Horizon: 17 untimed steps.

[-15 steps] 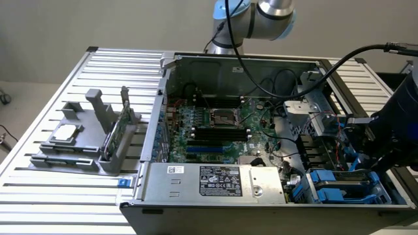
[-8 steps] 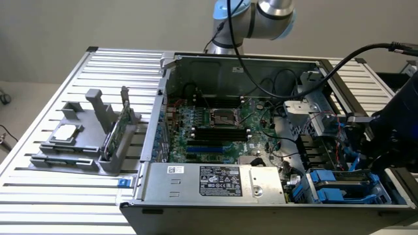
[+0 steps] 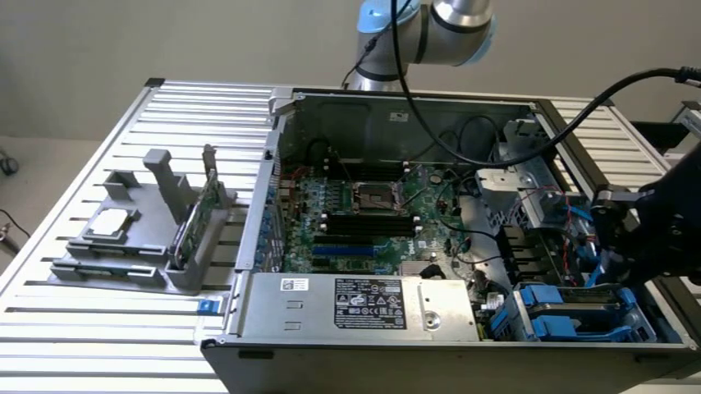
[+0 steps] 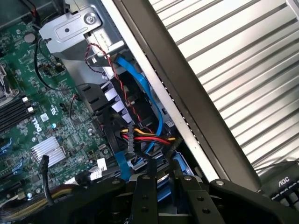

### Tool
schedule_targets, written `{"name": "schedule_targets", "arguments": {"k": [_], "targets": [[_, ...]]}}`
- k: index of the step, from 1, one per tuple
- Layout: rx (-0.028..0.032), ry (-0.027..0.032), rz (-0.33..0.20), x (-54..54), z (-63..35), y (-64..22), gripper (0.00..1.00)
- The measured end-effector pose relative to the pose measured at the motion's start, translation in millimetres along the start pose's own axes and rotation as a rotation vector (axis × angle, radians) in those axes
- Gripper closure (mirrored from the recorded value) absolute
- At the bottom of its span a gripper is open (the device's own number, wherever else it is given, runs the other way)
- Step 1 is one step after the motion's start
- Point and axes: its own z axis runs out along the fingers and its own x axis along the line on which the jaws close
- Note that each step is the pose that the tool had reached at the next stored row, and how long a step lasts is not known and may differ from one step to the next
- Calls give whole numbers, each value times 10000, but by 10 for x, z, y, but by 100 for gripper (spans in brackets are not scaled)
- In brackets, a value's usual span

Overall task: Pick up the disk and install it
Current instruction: 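Insert the first disk wire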

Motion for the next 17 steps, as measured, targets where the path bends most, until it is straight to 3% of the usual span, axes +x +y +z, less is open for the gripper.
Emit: {"name": "schedule_targets", "arguments": {"k": [3, 5, 15, 17], "targets": [[-135, 65, 142, -1, 10, -1, 75], [-177, 46, 366, -1, 17, -1, 75], [-149, -266, 1866, 1, 67, -13, 75], [-120, -289, 2118, 2, 76, -15, 75]]}}
